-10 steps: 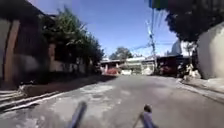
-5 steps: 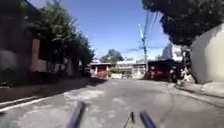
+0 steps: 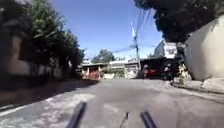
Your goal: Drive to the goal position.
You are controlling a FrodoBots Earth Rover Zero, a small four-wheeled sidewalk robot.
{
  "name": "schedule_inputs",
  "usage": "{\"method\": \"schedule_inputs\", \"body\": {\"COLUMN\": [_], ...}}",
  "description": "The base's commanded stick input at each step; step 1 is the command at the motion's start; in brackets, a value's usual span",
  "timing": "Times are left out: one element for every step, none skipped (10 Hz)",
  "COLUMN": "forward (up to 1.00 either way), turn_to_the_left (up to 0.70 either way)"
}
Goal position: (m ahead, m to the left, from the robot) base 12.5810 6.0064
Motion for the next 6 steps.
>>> {"method": "schedule_inputs", "body": {"forward": [1.00,1.00,1.00,1.00,1.00,1.00], "turn_to_the_left": [0.00,0.00,-0.01,-0.02,-0.02,-0.02]}}
